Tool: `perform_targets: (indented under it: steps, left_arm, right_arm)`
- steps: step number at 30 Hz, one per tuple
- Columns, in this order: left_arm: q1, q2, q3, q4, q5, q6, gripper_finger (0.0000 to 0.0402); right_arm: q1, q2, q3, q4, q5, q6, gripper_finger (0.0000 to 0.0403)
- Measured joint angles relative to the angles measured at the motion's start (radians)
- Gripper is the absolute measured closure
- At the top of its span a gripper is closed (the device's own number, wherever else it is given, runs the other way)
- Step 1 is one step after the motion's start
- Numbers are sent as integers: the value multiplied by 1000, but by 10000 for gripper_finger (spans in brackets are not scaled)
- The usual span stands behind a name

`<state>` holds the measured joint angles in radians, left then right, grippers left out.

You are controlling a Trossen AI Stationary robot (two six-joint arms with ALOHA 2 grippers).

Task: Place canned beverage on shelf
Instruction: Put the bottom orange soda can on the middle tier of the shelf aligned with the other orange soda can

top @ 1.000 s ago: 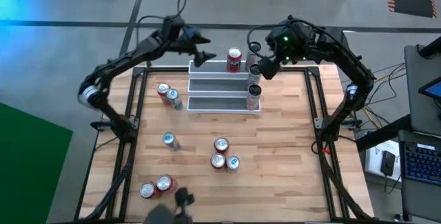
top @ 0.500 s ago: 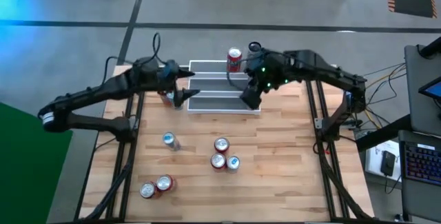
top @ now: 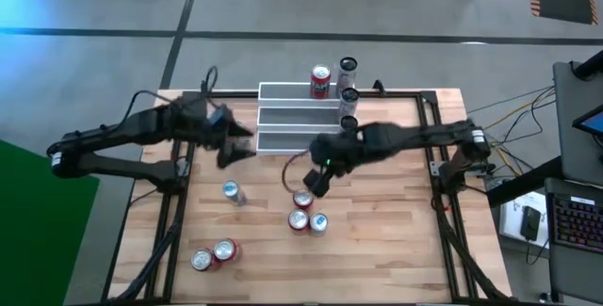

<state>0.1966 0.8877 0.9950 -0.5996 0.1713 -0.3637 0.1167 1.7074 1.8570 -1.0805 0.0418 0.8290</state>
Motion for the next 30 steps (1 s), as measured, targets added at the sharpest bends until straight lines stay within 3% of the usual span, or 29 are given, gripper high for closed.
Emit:
perform_targets:
  steps: [4, 9, 16, 21, 30]
  left_arm:
    - [-125, -34, -3, -156, -87, -53, 73]
    - [-260, -50, -3, -216, -99, -195, 95]
    - [-460, -65, -1, -346, -37, -536, 112]
    - [-647, -67, -1, -337, -180, -725, 125]
    - [-927, 67, -1, -232, -277, -946, 138]
  right_arm:
    - [82, 31, -3, 165, 69, 9, 74]
    - [110, 83, -5, 457, 101, -233, 74]
    - [83, 160, 67, 424, 29, -266, 74]
    - [91, 194, 54, 596, 26, -396, 74]
    - [103, 286, 67, 719, -17, -384, 74]
